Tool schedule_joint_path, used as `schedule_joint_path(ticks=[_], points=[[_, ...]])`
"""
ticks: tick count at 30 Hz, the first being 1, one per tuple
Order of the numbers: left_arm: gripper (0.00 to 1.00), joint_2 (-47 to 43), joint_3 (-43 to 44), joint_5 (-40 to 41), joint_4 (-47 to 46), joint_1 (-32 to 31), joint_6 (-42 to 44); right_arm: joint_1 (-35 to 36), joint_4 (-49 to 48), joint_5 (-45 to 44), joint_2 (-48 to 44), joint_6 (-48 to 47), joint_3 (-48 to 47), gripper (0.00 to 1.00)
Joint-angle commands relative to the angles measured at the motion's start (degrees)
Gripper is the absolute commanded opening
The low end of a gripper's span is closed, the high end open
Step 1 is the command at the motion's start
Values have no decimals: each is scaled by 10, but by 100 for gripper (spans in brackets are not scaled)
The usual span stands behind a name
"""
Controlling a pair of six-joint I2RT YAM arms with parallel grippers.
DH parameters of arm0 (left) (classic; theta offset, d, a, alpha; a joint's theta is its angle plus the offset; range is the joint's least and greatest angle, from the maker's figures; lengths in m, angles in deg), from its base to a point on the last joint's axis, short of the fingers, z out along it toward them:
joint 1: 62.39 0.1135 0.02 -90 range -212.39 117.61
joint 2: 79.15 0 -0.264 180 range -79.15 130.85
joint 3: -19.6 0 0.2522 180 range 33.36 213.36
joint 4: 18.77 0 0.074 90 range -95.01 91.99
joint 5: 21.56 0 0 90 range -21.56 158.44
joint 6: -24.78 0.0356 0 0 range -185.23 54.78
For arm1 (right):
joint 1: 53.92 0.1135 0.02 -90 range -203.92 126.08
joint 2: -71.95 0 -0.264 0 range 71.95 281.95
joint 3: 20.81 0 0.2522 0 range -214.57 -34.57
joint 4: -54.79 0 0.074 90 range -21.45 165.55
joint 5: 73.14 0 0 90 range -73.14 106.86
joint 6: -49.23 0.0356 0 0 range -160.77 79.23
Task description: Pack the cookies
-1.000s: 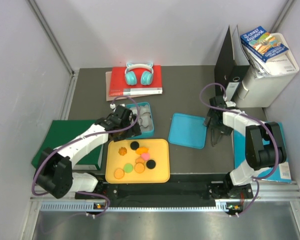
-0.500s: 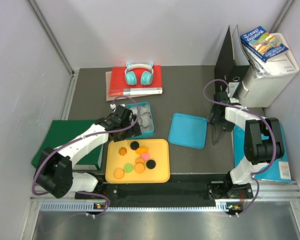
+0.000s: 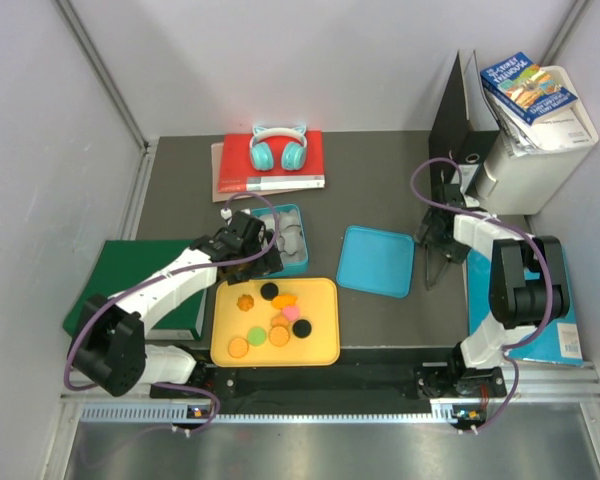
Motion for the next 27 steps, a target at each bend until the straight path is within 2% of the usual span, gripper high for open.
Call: schedule_joint_path(ticks=[1, 5, 12, 17, 21, 27], points=[[98, -1, -6, -4, -14, 1, -4, -4, 12, 27, 21, -1, 23, 88], [98, -2, -5, -5, -11, 1, -6, -5, 33, 16, 33, -1, 13, 87], [98, -8, -10, -4, -10, 1, -7, -8, 21, 25, 14, 1, 31, 61], [98, -8, -9, -1, -8, 1, -7, -1, 35, 11, -55, -1, 36, 61], [98, -6, -4, 0, -7, 1, -5, 10, 48, -2, -115, -9, 38, 55], [98, -1, 2, 0, -4, 1, -8, 47, 78, -24, -183, -14, 31, 54]])
